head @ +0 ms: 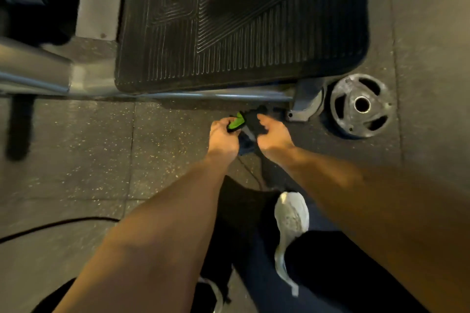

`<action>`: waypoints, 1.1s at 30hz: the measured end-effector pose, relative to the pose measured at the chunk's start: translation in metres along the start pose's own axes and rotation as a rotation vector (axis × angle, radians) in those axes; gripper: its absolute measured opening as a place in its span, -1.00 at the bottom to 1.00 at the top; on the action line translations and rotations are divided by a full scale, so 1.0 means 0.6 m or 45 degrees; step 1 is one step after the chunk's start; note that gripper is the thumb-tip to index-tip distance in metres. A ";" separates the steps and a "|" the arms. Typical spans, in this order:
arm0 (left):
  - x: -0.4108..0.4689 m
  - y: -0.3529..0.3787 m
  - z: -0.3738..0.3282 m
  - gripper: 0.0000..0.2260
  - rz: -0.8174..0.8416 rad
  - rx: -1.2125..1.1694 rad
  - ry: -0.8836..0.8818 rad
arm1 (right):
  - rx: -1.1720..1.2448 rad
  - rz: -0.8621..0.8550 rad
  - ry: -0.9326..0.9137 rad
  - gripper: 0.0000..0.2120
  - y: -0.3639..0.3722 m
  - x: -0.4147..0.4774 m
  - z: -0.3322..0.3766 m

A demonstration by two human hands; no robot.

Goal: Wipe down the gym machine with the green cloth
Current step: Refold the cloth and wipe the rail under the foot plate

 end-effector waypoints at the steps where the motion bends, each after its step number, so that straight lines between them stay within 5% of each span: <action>1: -0.048 -0.009 -0.017 -0.71 0.055 0.016 -0.048 | 0.133 0.026 0.061 -0.39 -0.010 -0.036 0.023; 8: -0.344 -0.082 -0.178 -0.71 0.147 0.032 -0.249 | 0.361 0.107 0.242 -0.85 -0.169 -0.262 0.215; 21: -0.768 -0.216 -0.523 -0.73 -0.118 0.452 -0.044 | -0.037 0.176 -0.224 -0.83 -0.545 -0.556 0.539; 33: -0.964 -0.261 -0.616 -0.85 -0.059 0.418 0.363 | 0.004 -0.078 -0.237 -0.79 -0.652 -0.697 0.593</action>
Point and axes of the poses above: each hand's wrist, its own x-axis towards the middle knuckle, its own y-axis out of the palm, z = x × y, the point moved 6 cm from there along x, towards the middle knuckle, and after that the axes turned 12 degrees about -y, right-handed, at the moved point
